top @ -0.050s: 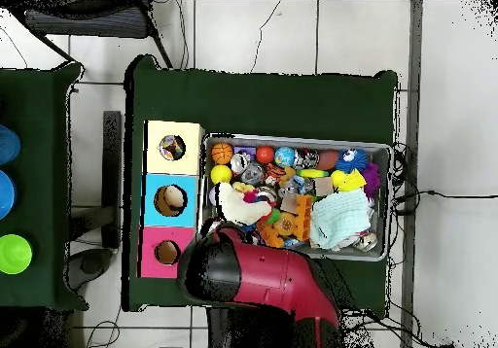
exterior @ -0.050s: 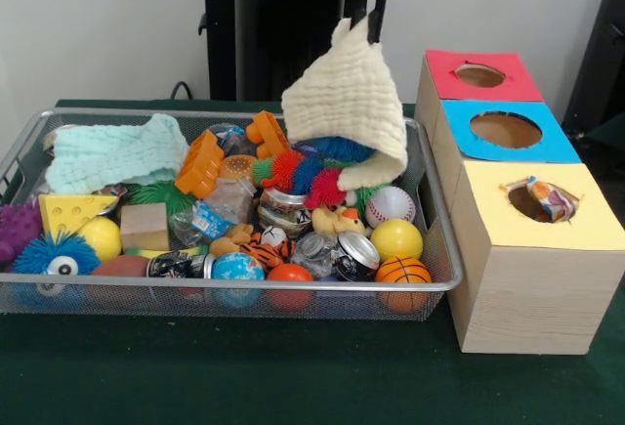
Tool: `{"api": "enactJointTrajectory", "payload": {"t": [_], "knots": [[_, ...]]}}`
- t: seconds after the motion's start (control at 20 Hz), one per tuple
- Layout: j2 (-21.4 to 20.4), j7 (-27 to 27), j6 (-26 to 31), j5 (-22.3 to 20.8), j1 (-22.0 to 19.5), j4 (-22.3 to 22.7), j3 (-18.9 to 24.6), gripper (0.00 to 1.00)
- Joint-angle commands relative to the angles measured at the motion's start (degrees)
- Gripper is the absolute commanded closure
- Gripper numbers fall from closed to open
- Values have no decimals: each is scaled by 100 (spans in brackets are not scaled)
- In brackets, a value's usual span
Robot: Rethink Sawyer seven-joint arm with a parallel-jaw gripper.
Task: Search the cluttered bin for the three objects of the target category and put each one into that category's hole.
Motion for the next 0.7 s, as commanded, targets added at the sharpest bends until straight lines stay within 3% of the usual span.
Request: {"api": "enactJointTrajectory", "payload": {"t": [0.05, 0.1, 0.35, 0.7], "knots": [[134, 1133, 59, 266, -14, 220, -19, 100], [128, 1063, -21, 267, -28, 220, -8, 0], [89, 807, -139, 251, -190, 248, 174, 0], [34, 720, 147, 253, -228, 201, 178, 0]]}}
